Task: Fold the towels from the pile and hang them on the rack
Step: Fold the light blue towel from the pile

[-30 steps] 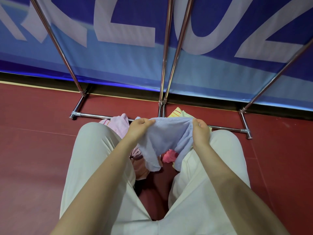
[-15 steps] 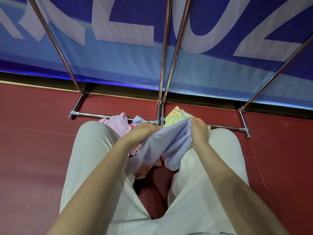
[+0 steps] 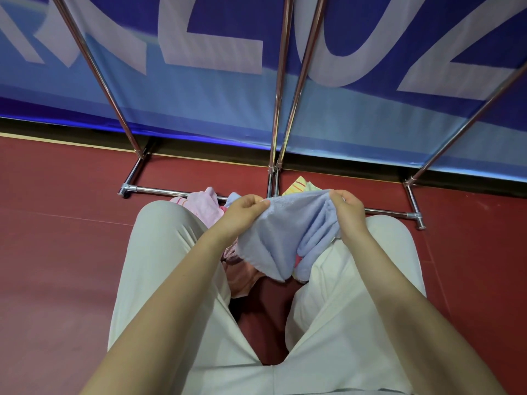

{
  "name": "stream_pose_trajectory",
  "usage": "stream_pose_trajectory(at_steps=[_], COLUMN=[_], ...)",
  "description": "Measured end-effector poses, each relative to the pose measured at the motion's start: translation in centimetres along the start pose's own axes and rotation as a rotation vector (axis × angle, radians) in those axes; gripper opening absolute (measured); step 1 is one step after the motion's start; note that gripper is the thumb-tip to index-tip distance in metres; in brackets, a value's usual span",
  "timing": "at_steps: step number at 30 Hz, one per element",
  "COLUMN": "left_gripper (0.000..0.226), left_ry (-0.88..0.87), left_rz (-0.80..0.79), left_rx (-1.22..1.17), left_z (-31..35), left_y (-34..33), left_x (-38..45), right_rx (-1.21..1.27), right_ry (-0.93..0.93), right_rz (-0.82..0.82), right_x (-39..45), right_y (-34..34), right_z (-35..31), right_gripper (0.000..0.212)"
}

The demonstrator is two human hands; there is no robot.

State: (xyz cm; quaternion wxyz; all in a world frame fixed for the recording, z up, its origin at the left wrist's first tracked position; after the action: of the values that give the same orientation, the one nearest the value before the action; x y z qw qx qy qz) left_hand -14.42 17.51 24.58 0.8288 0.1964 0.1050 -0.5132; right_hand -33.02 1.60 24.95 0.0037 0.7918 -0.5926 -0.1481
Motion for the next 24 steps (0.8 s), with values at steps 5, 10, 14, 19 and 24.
stream_pose_trajectory(at_steps=[5,10,14,19,24], left_gripper=[0.022,0.021,0.010,0.013,0.020], left_ry=[-0.077,-0.176,-0.289,-0.350,-0.389], left_rz=[0.188,0.269,0.266,0.275,0.155], left_rx=[0.034,-0.009,-0.115,-0.129,-0.051], left_z=[0.3,1.4,2.8,3.2,3.1], left_y=[0.7,1.3,1.3,1.5,-0.6], left_x=[0.4,-0.2,-1.0,-1.0,-0.9], right_rx=[0.050,0.079,-0.063,-0.165,-0.181], right_ry=[-0.034,-0.020,-0.022,0.067,0.238], right_rz=[0.009,0.077,0.062,-0.153,-0.481], right_x=[-0.1,0.1,-0.1,-1.9,-4.2], right_y=[0.4,0.8,0.2,-2.6,-5.7], right_z=[0.3,0.4,0.9,0.8,0.3], right_gripper=[0.013,0.011,0.013,0.010,0.020])
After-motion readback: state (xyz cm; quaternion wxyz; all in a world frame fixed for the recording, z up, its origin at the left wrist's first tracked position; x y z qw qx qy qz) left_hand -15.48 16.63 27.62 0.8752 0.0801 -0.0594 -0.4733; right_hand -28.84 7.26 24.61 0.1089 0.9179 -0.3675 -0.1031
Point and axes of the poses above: each hand's wrist, its own x-axis towards the middle knuckle, its own y-axis out of the back of the hand, z = x × y, the point moved 6 cm from there along x, towards the middle knuckle, and after that the axes turned 4 degrees about x, right-handed, at the moved point
